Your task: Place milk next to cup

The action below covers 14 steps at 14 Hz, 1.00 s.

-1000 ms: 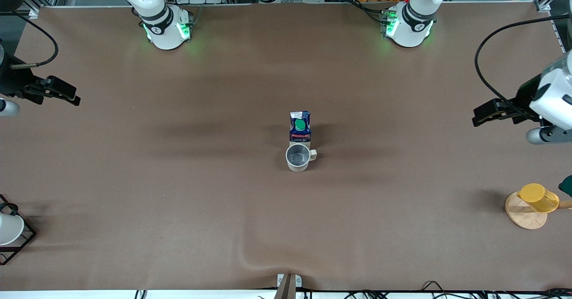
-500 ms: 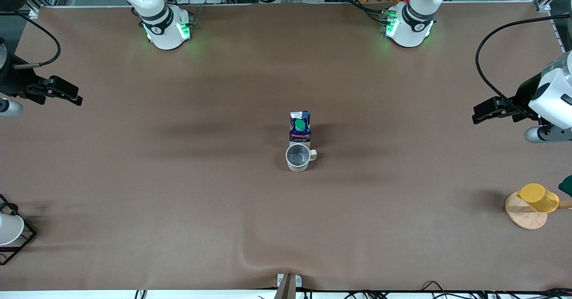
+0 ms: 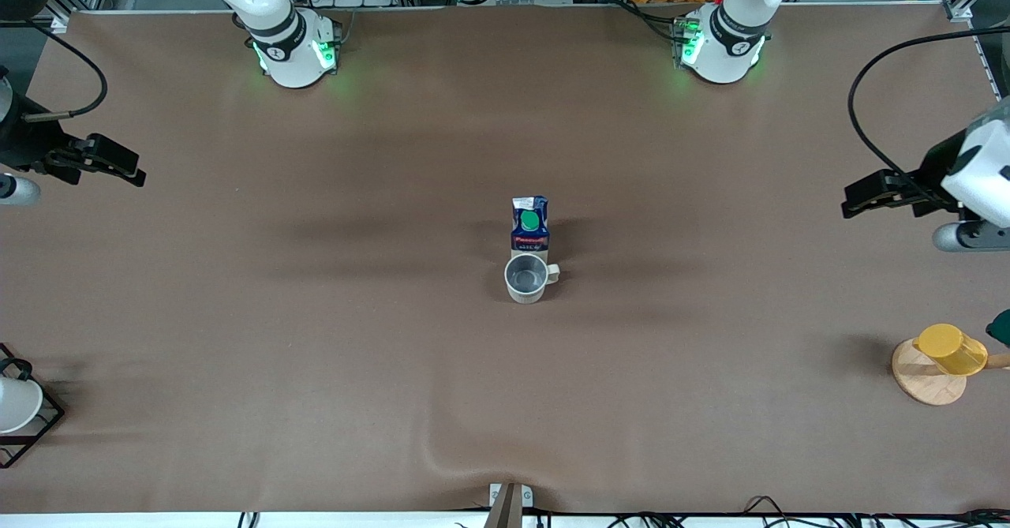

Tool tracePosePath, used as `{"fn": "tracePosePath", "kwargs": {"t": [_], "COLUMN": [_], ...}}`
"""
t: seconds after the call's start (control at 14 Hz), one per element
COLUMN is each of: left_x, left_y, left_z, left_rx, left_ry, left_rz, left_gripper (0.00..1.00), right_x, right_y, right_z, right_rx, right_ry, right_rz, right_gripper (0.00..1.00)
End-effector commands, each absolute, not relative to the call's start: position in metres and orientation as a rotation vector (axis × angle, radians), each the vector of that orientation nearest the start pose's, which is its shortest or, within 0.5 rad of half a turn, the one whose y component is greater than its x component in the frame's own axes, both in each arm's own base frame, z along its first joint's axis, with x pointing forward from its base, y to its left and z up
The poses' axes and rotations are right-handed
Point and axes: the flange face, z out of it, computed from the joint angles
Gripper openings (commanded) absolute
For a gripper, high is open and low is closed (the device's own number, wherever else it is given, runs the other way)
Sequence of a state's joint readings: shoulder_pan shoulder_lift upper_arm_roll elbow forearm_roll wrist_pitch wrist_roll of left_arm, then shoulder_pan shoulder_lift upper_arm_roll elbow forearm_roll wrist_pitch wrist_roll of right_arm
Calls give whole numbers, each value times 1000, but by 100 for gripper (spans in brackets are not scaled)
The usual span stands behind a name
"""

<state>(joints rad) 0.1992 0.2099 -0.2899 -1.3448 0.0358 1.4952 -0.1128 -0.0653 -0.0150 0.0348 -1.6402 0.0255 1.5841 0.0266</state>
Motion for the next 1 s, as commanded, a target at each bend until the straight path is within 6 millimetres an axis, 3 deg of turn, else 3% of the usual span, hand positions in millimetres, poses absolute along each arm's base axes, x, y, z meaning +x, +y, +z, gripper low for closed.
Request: {"fn": "tracePosePath", "kwargs": {"t": [0.0,0.36,0.64,0.86,0.93], "left_x": [602,598,564,552,558], "left_y": [-27,-28,-41,-32,-26], "left_z": [615,614,622,621,619], "left_rx": [-3135,-3134,-3089,-3088,-3098], "left_ry": [-16,-6,-3,-34,-52], "left_rz": [71,100,109,98,79], "left_gripper": [100,100,100,100,100], "right_x": [546,547,547,548,548], "right_y": [-13,-13,-14,-15,-15], "right_z": [603,602,602,601,600], "right_rx": [-3128,-3130,-3129,-3129,-3129], "right_ry": [104,101,104,101,101], "right_rz": [60,58,60,62,65], "right_gripper": [100,100,100,100,100]}}
